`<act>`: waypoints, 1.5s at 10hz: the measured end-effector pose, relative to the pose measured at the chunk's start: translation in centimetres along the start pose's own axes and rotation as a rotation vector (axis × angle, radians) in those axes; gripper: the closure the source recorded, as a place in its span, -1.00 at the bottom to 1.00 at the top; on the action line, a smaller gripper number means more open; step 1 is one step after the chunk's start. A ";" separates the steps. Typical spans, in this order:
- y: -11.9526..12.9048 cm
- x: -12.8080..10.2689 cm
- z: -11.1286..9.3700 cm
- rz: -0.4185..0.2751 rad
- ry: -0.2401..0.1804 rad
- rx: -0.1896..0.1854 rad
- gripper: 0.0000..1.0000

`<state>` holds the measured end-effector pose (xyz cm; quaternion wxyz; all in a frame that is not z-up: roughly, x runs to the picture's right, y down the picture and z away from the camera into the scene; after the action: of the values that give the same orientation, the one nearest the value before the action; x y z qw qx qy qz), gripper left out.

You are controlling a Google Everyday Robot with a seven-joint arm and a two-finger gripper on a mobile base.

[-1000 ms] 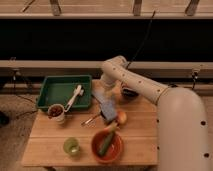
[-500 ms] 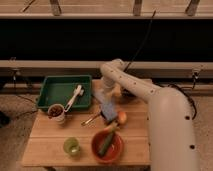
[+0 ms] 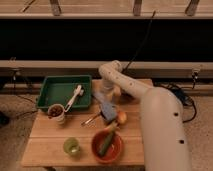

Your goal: Place towel in tray

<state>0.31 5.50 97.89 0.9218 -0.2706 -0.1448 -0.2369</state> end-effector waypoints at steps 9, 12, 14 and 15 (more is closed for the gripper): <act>-0.6 1.2 -4.7 -0.006 -0.011 0.025 1.00; -1.7 2.0 -9.0 -0.006 -0.009 0.066 1.00; -2.8 1.8 -11.6 -0.014 -0.009 0.100 1.00; -3.5 1.3 -13.1 -0.026 -0.012 0.120 1.00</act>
<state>1.39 -4.99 89.31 0.9324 -0.2141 -0.1676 -0.2382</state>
